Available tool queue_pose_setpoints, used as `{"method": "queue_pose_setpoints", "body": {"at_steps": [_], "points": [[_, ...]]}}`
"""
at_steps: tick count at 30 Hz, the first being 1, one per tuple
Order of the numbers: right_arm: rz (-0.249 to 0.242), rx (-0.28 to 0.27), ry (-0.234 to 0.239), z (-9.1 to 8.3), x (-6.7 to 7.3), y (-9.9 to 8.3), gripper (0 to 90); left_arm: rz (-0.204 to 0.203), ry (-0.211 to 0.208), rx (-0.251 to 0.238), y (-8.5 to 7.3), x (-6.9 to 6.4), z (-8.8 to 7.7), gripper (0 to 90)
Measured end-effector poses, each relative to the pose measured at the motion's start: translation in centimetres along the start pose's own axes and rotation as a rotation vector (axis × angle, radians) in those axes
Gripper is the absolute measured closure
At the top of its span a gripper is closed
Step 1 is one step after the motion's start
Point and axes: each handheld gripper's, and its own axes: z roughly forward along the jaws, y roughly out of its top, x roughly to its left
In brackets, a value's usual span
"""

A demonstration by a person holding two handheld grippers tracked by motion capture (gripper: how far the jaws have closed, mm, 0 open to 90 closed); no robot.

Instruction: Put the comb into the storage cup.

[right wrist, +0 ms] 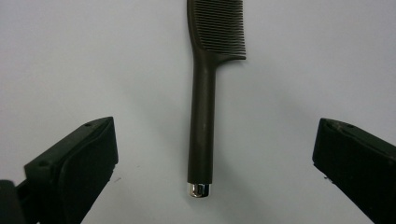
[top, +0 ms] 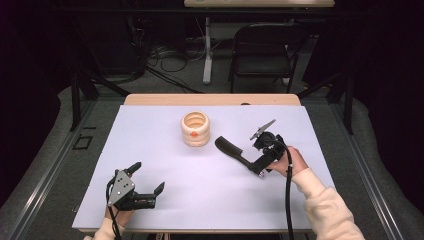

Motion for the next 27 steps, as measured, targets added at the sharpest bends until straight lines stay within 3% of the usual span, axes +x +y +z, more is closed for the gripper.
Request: {"method": "queue_pose_setpoints", "body": {"at_steps": [3, 16, 27], "points": [[-0.011, -0.002, -0.004, 0.4, 0.2, 0.4, 0.0, -0.003, 0.000, 0.001, 0.0, 0.0, 0.0, 0.0], [-0.022, 0.082, -0.006, 2.1, 0.8, 2.2, 0.8, -0.003, -0.002, 0.002, 0.0, 0.0, 0.1, 0.0], [-0.043, 0.141, -0.015, 3.6, 1.1, 3.4, 23.9, -0.003, -0.003, 0.002, 0.0, 0.0, 0.1, 0.0]]}}
